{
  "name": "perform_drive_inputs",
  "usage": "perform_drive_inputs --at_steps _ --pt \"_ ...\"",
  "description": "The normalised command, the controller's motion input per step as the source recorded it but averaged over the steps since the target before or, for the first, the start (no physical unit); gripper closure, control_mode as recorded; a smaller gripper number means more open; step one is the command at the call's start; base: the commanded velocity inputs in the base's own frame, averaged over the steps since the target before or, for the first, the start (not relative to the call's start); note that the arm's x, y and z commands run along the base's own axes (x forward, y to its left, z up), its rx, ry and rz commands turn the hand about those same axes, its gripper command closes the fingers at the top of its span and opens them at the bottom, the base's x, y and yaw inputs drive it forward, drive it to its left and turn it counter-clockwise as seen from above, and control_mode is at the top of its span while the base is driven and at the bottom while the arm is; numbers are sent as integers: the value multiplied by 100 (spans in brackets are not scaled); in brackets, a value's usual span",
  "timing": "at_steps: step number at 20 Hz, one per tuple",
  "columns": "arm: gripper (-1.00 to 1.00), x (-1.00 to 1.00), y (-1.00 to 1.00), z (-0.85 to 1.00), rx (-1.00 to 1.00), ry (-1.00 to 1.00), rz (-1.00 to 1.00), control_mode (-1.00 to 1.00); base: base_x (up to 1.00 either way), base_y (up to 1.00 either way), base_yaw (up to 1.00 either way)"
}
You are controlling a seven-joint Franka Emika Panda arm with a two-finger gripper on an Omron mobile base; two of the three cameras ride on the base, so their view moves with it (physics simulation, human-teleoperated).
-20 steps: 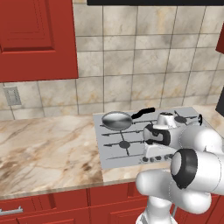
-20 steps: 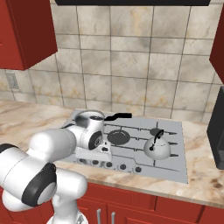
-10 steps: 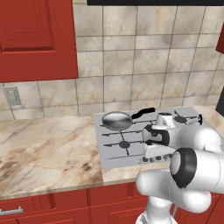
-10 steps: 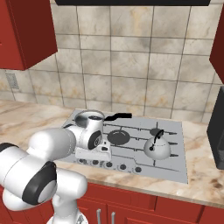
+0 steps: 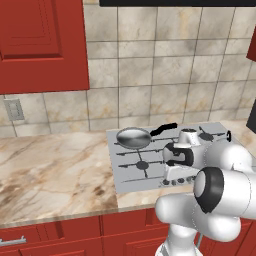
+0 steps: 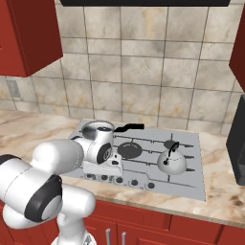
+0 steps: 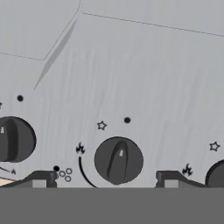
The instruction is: Pick the pan from the cabinet and place it on the stove. Then turn on the stove burner for the pan.
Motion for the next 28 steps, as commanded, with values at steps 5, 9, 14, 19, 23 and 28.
perform_drive_inputs --at_steps 5,9,14,19,23,28 --pt "-100 1 0 -14 0 0 0 -100 0 0 0" --pt "-100 1 0 -14 0 0 0 -100 0 0 0" --pt "-100 0 7 -19 0 0 0 -100 0 0 0" --pt "-100 0 19 -32 0 1 0 -100 0 0 0" --pt "100 0 23 -37 0 1 0 -100 0 0 0" --pt "100 0 18 -23 0 0 0 -100 0 0 0"
